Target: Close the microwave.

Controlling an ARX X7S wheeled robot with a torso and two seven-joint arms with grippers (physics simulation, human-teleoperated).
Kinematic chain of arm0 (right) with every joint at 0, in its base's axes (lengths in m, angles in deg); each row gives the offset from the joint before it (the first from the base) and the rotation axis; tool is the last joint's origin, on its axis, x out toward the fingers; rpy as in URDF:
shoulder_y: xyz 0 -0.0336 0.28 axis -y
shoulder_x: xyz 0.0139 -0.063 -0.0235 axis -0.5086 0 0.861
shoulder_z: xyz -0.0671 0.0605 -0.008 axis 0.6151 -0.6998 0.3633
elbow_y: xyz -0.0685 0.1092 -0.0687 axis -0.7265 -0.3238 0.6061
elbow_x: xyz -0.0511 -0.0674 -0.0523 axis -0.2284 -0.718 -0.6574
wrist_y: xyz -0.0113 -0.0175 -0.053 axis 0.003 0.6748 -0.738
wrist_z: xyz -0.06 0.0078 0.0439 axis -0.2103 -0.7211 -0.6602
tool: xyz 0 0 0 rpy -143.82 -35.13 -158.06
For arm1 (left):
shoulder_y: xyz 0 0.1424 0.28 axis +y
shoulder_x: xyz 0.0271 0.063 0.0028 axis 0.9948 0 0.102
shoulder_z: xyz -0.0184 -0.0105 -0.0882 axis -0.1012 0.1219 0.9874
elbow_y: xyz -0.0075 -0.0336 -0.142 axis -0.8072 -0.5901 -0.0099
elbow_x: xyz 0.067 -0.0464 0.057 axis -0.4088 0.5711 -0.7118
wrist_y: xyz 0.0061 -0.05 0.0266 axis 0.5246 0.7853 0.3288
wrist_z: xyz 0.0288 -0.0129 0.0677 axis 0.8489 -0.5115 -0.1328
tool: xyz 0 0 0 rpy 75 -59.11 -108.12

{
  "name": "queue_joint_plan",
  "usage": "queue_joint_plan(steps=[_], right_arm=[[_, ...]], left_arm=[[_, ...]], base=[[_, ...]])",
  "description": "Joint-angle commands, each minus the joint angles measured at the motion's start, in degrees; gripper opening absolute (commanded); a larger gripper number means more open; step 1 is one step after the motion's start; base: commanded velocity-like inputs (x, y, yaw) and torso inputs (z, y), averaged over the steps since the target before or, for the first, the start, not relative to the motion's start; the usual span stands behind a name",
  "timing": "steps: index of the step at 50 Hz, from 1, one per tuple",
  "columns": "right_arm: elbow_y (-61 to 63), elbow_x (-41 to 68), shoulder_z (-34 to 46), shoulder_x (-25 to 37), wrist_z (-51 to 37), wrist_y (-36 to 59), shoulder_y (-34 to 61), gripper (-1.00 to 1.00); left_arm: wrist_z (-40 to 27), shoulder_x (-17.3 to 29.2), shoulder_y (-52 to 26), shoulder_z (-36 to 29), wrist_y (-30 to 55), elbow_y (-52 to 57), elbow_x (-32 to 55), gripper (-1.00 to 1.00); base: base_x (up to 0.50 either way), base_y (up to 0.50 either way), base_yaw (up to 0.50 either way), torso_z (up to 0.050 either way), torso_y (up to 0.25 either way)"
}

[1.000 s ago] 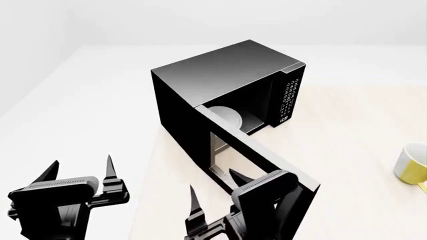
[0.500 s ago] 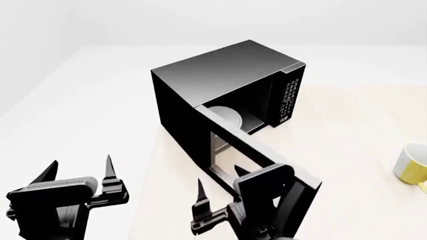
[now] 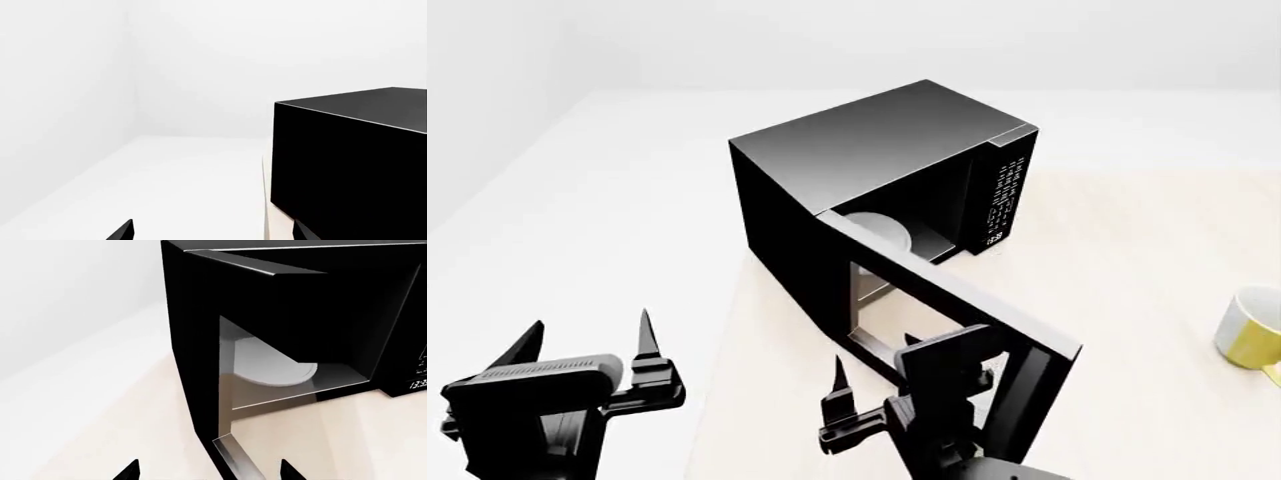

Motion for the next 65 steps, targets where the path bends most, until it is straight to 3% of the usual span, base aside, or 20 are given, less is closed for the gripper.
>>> queue_joint_plan(steps=[1,22,65], right_arm=[[-2.6,0.7,-0.6,-0.3,0.3,0.0,-0.1,1.00],[-3.3,2.3,-3.0,1.3,0.2,0.2,2.2,1.00],[-20.8,2.7,-5.1,-4.0,5.6,-0.2,4.1,1.00]], left_arm=[[-0.2,0.2,0.0,-0.1,-0.1,0.1,0.2,1.00],[-0.6,0.6,-0.2,-0.4,0.5,0.4,0.5,1.00],[-1.4,1.2,0.5,-0.4,-0.3,0.6,0.9,1.00]], base=[[0.00,0.00,0.00,0.000,0.000],[0.00,0.00,0.00,0.000,0.000],[0.00,0.00,0.00,0.000,0.000]])
